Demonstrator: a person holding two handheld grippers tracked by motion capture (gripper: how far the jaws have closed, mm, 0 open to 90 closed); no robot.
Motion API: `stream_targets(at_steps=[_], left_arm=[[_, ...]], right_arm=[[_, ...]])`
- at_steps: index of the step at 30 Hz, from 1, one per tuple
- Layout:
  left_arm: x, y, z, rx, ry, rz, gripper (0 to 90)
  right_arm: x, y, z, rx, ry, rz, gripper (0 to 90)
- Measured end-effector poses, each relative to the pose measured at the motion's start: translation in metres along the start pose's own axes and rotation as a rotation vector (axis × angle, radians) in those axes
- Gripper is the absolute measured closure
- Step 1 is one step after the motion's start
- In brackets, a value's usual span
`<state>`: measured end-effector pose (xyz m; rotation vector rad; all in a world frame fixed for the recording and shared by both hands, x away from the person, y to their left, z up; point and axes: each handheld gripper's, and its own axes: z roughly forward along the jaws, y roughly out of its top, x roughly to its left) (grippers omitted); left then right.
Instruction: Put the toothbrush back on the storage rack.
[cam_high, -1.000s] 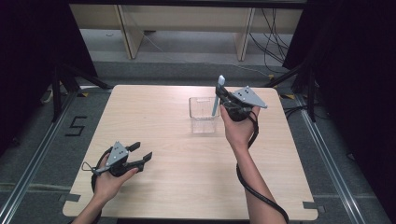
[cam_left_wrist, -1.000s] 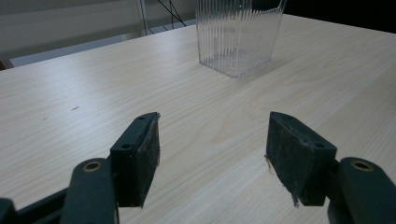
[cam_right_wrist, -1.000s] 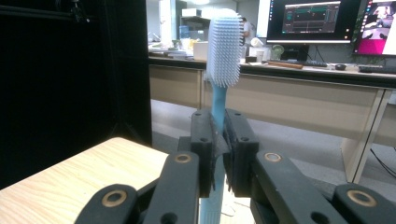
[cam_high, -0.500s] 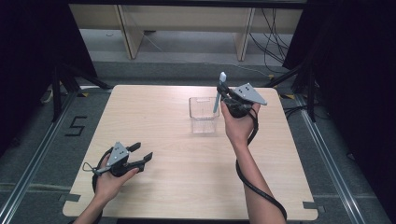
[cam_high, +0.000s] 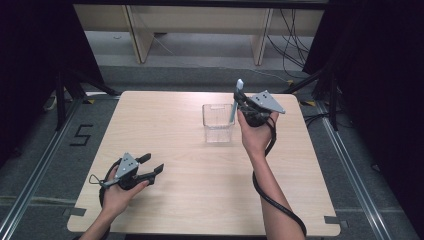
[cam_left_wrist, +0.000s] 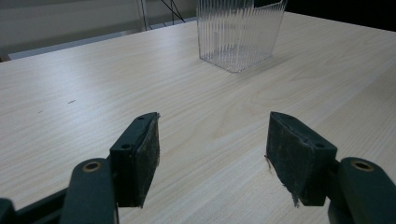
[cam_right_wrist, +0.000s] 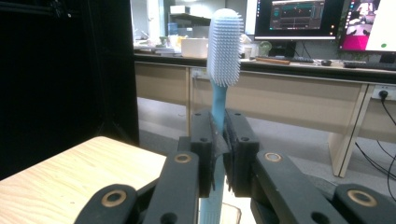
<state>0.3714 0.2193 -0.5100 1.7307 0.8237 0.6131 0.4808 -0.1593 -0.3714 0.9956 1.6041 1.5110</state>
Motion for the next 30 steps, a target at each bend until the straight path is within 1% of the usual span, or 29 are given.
stream_targets(at_steps=[1, 2, 3, 4, 6, 7, 8, 9, 10, 11, 13, 14, 15, 16, 17, 18, 19, 20, 21, 22, 23, 24, 25, 26, 27, 28, 30], left_arm=[[0.0, 0.0, 0.0, 0.0, 0.001, 0.0, 34.3], [0.001, 0.001, -0.001, 0.008, 0.007, 0.015, 34.3], [0.001, 0.001, -0.001, 0.006, 0.007, 0.015, 34.3], [0.001, 0.0, -0.001, 0.007, 0.007, 0.015, 34.3], [0.001, 0.0, -0.001, 0.008, 0.007, 0.014, 34.3], [0.001, 0.0, -0.001, 0.009, 0.008, 0.014, 34.2], [0.001, 0.0, -0.001, 0.009, 0.008, 0.012, 34.2], [0.0, -0.001, 0.0, 0.003, 0.004, 0.001, 34.2], [0.0, -0.001, 0.0, 0.001, 0.002, -0.002, 34.2], [0.0, -0.001, 0.001, 0.001, 0.002, -0.005, 34.2], [0.0, -0.001, 0.001, 0.002, 0.002, -0.003, 34.2], [0.0, -0.001, 0.0, 0.015, 0.007, 0.008, 34.2], [0.001, -0.001, 0.0, 0.012, 0.007, 0.012, 34.2], [0.0, -0.001, 0.0, 0.012, 0.006, 0.012, 34.2], [0.0, -0.001, 0.0, 0.013, 0.006, 0.01, 34.2], [0.0, -0.002, 0.0, 0.014, 0.006, 0.008, 34.2], [-0.001, -0.003, 0.001, 0.006, 0.0, -0.008, 34.2], [0.0, -0.002, 0.0, 0.017, 0.006, 0.005, 34.2], [0.0, -0.002, 0.0, 0.015, 0.005, 0.006, 34.1], [-0.001, -0.002, 0.0, 0.017, 0.006, 0.006, 34.2], [-0.001, -0.002, 0.0, 0.017, 0.005, 0.005, 34.1], [-0.001, -0.002, 0.0, 0.017, 0.005, 0.003, 34.1], [-0.001, -0.002, 0.0, 0.017, 0.005, 0.004, 34.1], [-0.001, -0.002, 0.0, 0.016, 0.005, 0.005, 34.1], [-0.001, -0.002, 0.0, 0.017, 0.006, 0.006, 34.1], [-0.001, -0.002, 0.0, 0.017, 0.006, 0.006, 34.1], [-0.001, -0.002, 0.0, 0.017, 0.005, 0.005, 34.1]], right_arm=[[-0.001, -0.001, 0.0, 0.001, -0.005, -0.005, 83.4], [-0.001, -0.002, 0.0, 0.006, 0.002, -0.004, 83.4], [-0.002, -0.002, -0.001, 0.01, -0.004, -0.006, 83.4], [-0.002, -0.003, -0.001, 0.011, -0.007, -0.005, 83.4], [-0.002, -0.004, 0.0, 0.009, 0.005, 0.002, 83.4], [-0.002, -0.005, 0.0, 0.004, 0.0, 0.001, 83.4], [-0.003, -0.005, 0.0, 0.01, -0.008, -0.006, 83.4], [-0.003, -0.006, -0.001, 0.014, -0.009, -0.012, 83.4], [-0.003, -0.007, 0.0, 0.011, -0.011, -0.009, 83.4], [-0.002, -0.008, 0.001, 0.011, 0.0, 0.004, 83.4], [-0.002, -0.01, 0.0, 0.025, -0.015, 0.014, 83.4], [-0.003, -0.01, 0.0, 0.024, -0.009, -0.002, 83.3], [-0.003, -0.012, 0.001, 0.029, -0.004, 0.011, 83.3], [-0.004, -0.012, 0.001, 0.025, 0.0, -0.006, 83.3], [-0.003, -0.013, 0.002, 0.023, -0.013, 0.001, 83.3], [-0.003, -0.014, 0.002, 0.023, -0.016, -0.001, 83.3], [-0.003, -0.015, 0.002, 0.031, -0.009, 0.004, 83.3], [-0.002, -0.016, 0.002, 0.035, -0.009, 0.009, 83.3], [-0.003, -0.017, 0.002, 0.029, -0.015, -0.003, 83.3], [-0.002, -0.018, 0.002, 0.046, -0.005, 0.016, 83.3], [-0.003, -0.019, 0.004, 0.032, -0.005, -0.003, 83.3], [-0.003, -0.02, 0.003, 0.03, -0.015, -0.004, 83.3], [-0.002, -0.02, 0.003, 0.039, -0.016, 0.015, 83.3], [-0.002, -0.021, 0.003, 0.037, -0.014, 0.007, 83.3], [-0.002, -0.022, 0.004, 0.04, -0.006, 0.01, 83.3], [-0.002, -0.022, 0.003, 0.049, -0.01, 0.013, 83.3], [-0.002, -0.025, 0.004, 0.047, -0.01, 0.016, 83.3]])
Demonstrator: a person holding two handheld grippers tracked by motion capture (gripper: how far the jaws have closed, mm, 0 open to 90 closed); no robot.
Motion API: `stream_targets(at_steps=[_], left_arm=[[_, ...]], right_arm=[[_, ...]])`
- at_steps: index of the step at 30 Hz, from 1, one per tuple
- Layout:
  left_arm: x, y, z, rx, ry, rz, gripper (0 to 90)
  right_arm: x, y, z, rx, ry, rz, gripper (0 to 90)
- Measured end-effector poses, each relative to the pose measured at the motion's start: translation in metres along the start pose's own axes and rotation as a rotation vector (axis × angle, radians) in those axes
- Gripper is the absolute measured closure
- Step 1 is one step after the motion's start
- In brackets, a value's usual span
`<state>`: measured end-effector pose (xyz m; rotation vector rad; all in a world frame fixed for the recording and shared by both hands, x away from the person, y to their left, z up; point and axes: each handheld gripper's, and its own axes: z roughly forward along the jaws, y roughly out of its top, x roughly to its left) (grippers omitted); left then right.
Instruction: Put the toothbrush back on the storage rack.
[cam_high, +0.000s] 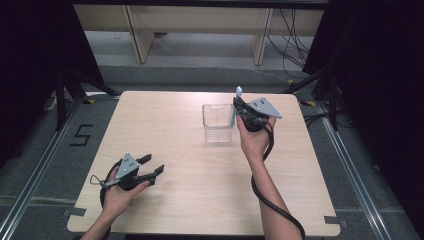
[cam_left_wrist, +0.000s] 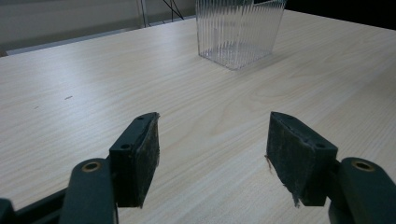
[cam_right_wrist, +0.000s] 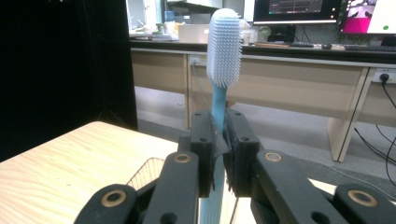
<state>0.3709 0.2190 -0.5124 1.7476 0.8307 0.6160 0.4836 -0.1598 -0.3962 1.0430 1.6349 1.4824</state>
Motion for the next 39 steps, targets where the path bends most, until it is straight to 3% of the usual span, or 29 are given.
stream_targets(at_steps=[5, 7, 13, 16, 17, 30, 31, 33, 39], left_arm=[[-0.001, -0.001, 0.001, -0.009, -0.008, -0.018, 34.0], [-0.001, -0.001, 0.002, -0.009, -0.007, -0.018, 34.0], [-0.001, -0.002, 0.001, 0.004, -0.004, -0.008, 34.0], [-0.001, -0.002, 0.001, 0.002, -0.004, -0.008, 34.0], [-0.001, -0.002, 0.001, 0.003, -0.004, -0.008, 34.0], [-0.001, -0.003, 0.003, -0.004, -0.012, -0.02, 34.0], [-0.001, -0.003, 0.003, -0.004, -0.012, -0.02, 34.0], [-0.001, -0.003, 0.003, -0.004, -0.012, -0.019, 34.0], [-0.001, -0.004, 0.002, -0.001, -0.013, -0.02, 34.0]], right_arm=[[0.0, -0.005, 0.001, 0.008, 0.003, 0.001, 83.3], [-0.001, -0.006, 0.0, 0.015, -0.003, -0.013, 83.3], [0.0, -0.014, 0.001, 0.032, 0.005, 0.008, 83.2], [-0.001, -0.018, 0.002, 0.03, 0.01, -0.011, 83.2], [0.0, -0.019, 0.002, 0.041, -0.007, 0.007, 83.2], [-0.001, -0.032, 0.004, 0.067, -0.002, 0.007, 83.2], [0.0, -0.033, 0.005, 0.065, 0.007, 0.026, 83.2], [-0.001, -0.035, 0.005, 0.072, -0.001, -0.002, 83.2], [0.002, -0.042, 0.005, 0.104, -0.001, 0.034, 83.2]])
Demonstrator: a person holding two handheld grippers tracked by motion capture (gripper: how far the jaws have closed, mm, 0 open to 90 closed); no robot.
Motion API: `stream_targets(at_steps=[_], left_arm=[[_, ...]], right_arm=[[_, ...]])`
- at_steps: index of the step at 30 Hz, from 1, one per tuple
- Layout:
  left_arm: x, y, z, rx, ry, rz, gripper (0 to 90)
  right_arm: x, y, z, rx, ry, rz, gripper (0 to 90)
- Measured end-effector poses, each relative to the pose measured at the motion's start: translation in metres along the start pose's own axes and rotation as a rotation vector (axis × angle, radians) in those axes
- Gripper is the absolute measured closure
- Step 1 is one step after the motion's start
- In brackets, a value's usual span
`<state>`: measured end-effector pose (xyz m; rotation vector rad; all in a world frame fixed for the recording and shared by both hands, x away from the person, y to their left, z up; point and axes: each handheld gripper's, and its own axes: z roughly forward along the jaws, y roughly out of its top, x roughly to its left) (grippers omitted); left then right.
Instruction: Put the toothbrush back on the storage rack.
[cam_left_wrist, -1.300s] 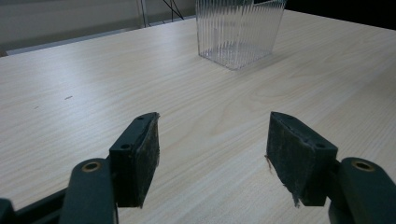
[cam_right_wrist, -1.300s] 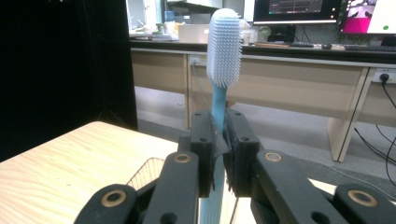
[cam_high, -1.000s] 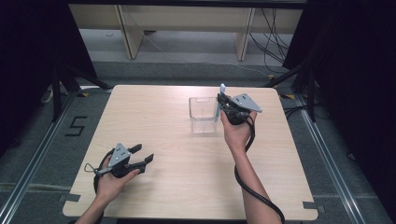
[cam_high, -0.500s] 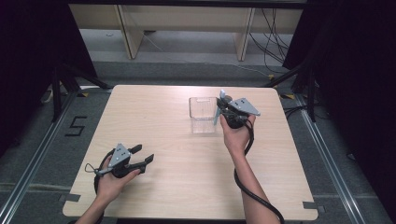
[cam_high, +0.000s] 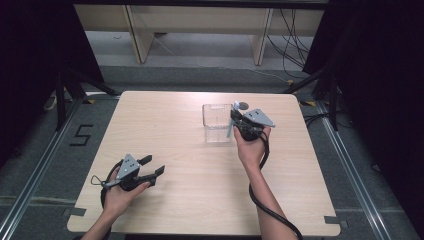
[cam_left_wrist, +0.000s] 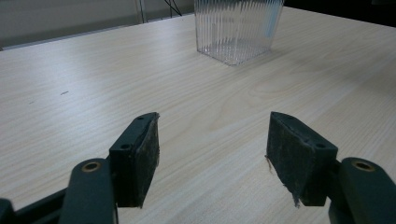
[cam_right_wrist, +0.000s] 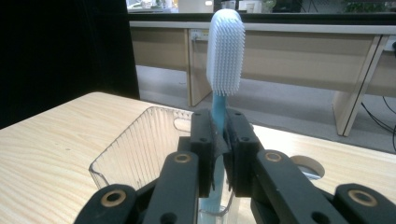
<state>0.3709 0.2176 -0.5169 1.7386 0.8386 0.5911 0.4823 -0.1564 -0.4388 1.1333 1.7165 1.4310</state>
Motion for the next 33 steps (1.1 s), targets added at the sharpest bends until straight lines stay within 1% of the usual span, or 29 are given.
stream_targets(at_steps=[1, 2, 4, 5, 8, 9, 10, 11, 12, 13, 14, 15, 16, 18, 19, 21, 22, 24, 25, 26, 27, 28, 30, 31, 33], left_arm=[[0.0, 0.0, 0.0, -0.001, 0.0, 0.0, 34.0], [0.0, 0.0, 0.0, 0.0, 0.0, 0.0, 34.0], [0.0, 0.0, 0.0, 0.003, 0.002, 0.0, 34.0], [0.0, 0.0, 0.0, 0.001, 0.001, 0.001, 34.0], [0.0, 0.0, 0.0, 0.001, 0.002, 0.001, 34.0], [0.0, 0.0, 0.0, 0.002, 0.001, 0.001, 34.0], [0.0, 0.0, 0.0, 0.002, 0.0, 0.001, 34.0], [0.0, 0.0, -0.001, 0.013, 0.007, 0.009, 34.0], [0.0, 0.0, -0.001, 0.012, 0.007, 0.008, 34.0], [0.0, 0.0, -0.001, 0.012, 0.007, 0.007, 34.0], [0.0, 0.0, -0.001, 0.013, 0.007, 0.007, 34.0], [0.0, 0.0, -0.001, 0.012, 0.007, 0.005, 34.0], [0.0, 0.0, -0.001, 0.013, 0.006, 0.006, 34.0], [0.001, 0.0, -0.001, 0.012, 0.007, 0.006, 34.0], [0.001, 0.0, -0.001, 0.011, 0.007, 0.007, 34.0], [0.0, -0.001, -0.001, 0.008, 0.005, 0.0, 34.0], [0.001, 0.0, -0.001, 0.01, 0.007, 0.005, 34.0], [0.001, 0.0, -0.001, 0.01, 0.007, 0.006, 34.0], [0.001, 0.0, -0.001, 0.011, 0.006, 0.006, 34.0], [0.001, -0.001, -0.001, 0.011, 0.006, 0.006, 34.0], [0.001, -0.001, -0.001, 0.012, 0.006, 0.005, 34.0], [0.001, -0.001, -0.001, 0.012, 0.006, 0.003, 34.0], [0.001, -0.001, -0.001, 0.007, 0.004, -0.001, 34.0], [0.001, -0.002, -0.001, -0.001, -0.001, -0.006, 33.9], [0.001, -0.002, -0.001, -0.001, 0.001, -0.006, 33.8]], right_arm=[[-0.001, -0.001, 0.002, -0.018, 0.009, -0.007, 83.2], [-0.002, -0.002, 0.003, -0.019, 0.008, -0.017, 83.2], [-0.002, -0.003, 0.002, -0.009, 0.0, -0.008, 83.1], [-0.003, -0.004, 0.003, -0.017, -0.005, -0.019, 83.1], [-0.003, -0.006, 0.003, -0.004, 0.001, -0.012, 83.1], [-0.003, -0.007, 0.003, 0.0, -0.002, -0.001, 83.1], [-0.004, -0.008, 0.004, -0.005, -0.001, -0.008, 83.1], [-0.004, -0.008, 0.004, 0.003, 0.007, -0.014, 83.1], [-0.004, -0.009, 0.004, 0.006, 0.001, -0.006, 83.1], [-0.004, -0.011, 0.005, -0.002, -0.008, -0.01, 83.1], [-0.005, -0.011, 0.005, 0.006, -0.002, -0.019, 83.1], [-0.005, -0.012, 0.006, 0.004, -0.002, -0.019, 83.1], [-0.004, -0.013, 0.005, 0.009, -0.01, 0.003, 83.1], [-0.005, -0.014, 0.006, 0.006, -0.012, -0.025, 83.0], [-0.004, -0.015, 0.006, 0.011, -0.004, -0.001, 82.9], [-0.004, -0.015, 0.006, 0.012, -0.004, -0.002, 82.8], [-0.005, -0.015, 0.006, 0.008, -0.005, -0.016, 82.7], [-0.005, -0.015, 0.006, 0.007, -0.006, -0.014, 82.0], [-0.004, -0.015, 0.006, 0.011, -0.004, 0.004, 80.9], [-0.005, -0.015, 0.006, 0.006, -0.009, -0.011, 79.2], [-0.004, -0.015, 0.005, 0.011, -0.017, 0.011, 76.5], [-0.005, -0.015, 0.005, 0.008, -0.015, 0.006, 73.9], [-0.003, -0.015, 0.003, 0.014, -0.025, 0.033, 66.9], [-0.005, -0.015, 0.002, 0.011, -0.024, 0.02, 62.6], [-0.005, -0.016, 0.001, 0.02, -0.028, 0.029, 56.1]])
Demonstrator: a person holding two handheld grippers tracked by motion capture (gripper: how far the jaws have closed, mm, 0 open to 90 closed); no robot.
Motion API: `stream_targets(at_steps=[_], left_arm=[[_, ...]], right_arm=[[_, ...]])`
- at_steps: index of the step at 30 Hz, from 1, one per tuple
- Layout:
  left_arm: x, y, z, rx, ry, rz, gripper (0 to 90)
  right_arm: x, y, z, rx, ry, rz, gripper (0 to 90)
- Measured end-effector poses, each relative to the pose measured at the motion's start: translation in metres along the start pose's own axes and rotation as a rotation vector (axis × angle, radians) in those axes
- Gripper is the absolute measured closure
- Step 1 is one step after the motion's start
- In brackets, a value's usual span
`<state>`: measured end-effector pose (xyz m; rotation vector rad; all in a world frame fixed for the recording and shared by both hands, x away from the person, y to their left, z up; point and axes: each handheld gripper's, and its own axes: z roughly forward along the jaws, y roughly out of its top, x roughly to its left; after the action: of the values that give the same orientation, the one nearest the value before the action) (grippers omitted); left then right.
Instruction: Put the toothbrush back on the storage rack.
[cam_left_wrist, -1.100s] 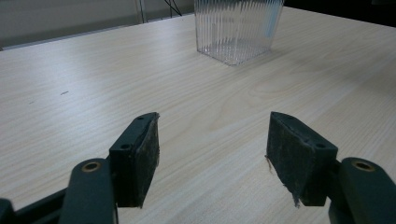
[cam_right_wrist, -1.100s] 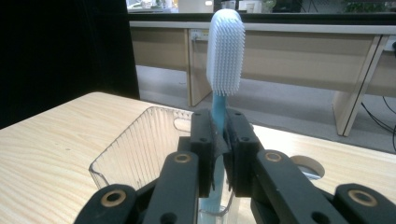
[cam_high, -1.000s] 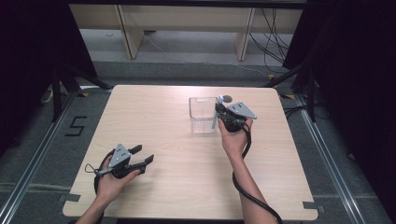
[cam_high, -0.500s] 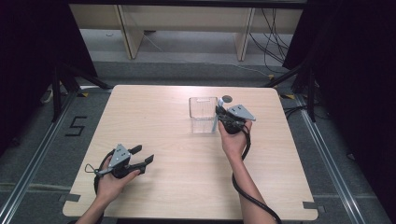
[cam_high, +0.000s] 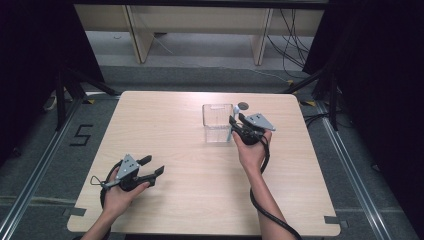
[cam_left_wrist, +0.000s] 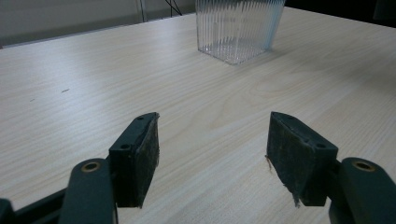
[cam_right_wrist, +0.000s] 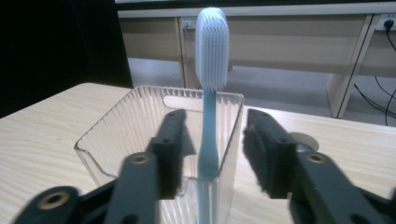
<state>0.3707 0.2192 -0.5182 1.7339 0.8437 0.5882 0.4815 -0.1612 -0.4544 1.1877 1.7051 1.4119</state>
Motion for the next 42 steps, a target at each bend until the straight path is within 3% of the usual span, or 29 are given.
stream_targets(at_steps=[6, 7, 8, 9, 11, 15, 16, 19, 20, 21, 23, 24, 25, 28, 30, 33, 36, 37, 38, 39, 42], left_arm=[[0.0, 0.0, -0.002, 0.003, 0.009, -0.001, 33.7], [0.002, 0.001, -0.002, 0.005, 0.01, 0.011, 33.6], [0.002, 0.0, -0.002, 0.004, 0.011, 0.012, 33.7], [0.002, 0.0, -0.002, 0.002, 0.011, 0.008, 33.6], [0.002, 0.0, -0.002, 0.004, 0.012, 0.014, 33.6], [0.003, -0.001, -0.003, 0.004, 0.019, 0.01, 33.6], [0.004, -0.001, -0.003, 0.002, 0.02, 0.008, 33.6], [0.006, -0.001, -0.004, 0.002, 0.027, 0.017, 33.6], [0.005, -0.002, -0.003, -0.006, 0.026, 0.0, 33.6], [0.005, -0.002, -0.004, -0.009, 0.025, -0.01, 33.6], [0.008, -0.002, -0.005, -0.002, 0.034, 0.026, 33.6], [0.006, -0.003, -0.004, -0.011, 0.042, -0.004, 33.6], [0.006, -0.003, -0.005, -0.007, 0.041, -0.006, 33.6], [0.009, -0.003, -0.006, -0.01, 0.048, 0.019, 33.5], [0.008, -0.004, -0.006, -0.017, 0.056, -0.003, 33.4], [0.009, -0.005, -0.008, -0.01, 0.062, 0.004, 33.4], [0.011, -0.006, -0.008, -0.007, 0.065, 0.007, 33.3], [0.012, -0.006, -0.009, -0.009, 0.066, 0.009, 33.3], [0.013, -0.006, -0.008, -0.02, 0.059, 0.017, 33.3], [0.013, -0.006, -0.008, -0.03, 0.059, 0.01, 33.3], [0.013, -0.006, -0.01, -0.016, 0.073, -0.005, 33.3]], right_arm=[[-0.003, -0.003, -0.011, 0.041, 0.021, -0.016, 45.4], [-0.003, -0.004, -0.013, 0.048, 0.014, -0.006, 44.8], [-0.006, -0.006, -0.018, 0.057, 0.03, -0.031, 44.2], [-0.002, -0.007, -0.021, 0.074, 0.02, 0.007, 43.7], [-0.005, -0.011, -0.028, 0.104, 0.039, -0.03, 42.8], [-0.006, -0.02, -0.043, 0.137, 0.048, -0.028, 41.3], [-0.009, -0.023, -0.048, 0.149, 0.039, -0.057, 41.1], [-0.009, -0.032, -0.058, 0.171, 0.057, -0.046, 40.3], [-0.01, -0.034, -0.062, 0.183, 0.065, -0.047, 40.2], [-0.01, -0.037, -0.066, 0.182, 0.059, -0.058, 40.1], [-0.009, -0.042, -0.074, 0.191, 0.058, -0.058, 40.1], [-0.01, -0.044, -0.078, 0.189, 0.048, -0.082, 40.3], [-0.009, -0.046, -0.082, 0.192, 0.059, -0.067, 40.6], [-0.007, -0.054, -0.092, 0.182, 0.05, -0.061, 41.0], [-0.007, -0.059, -0.097, 0.186, 0.048, -0.07, 41.1], [-0.005, -0.064, -0.105, 0.194, 0.06, -0.046, 41.1], [-0.005, -0.07, -0.112, 0.205, 0.06, -0.054, 41.0], [-0.006, -0.07, -0.115, 0.213, 0.063, -0.08, 41.1], [-0.004, -0.073, -0.117, 0.211, 0.055, -0.062, 41.0], [-0.005, -0.074, -0.118, 0.209, 0.069, -0.059, 41.1], [-0.006, -0.078, -0.126, 0.193, 0.051, -0.073, 41.0]])
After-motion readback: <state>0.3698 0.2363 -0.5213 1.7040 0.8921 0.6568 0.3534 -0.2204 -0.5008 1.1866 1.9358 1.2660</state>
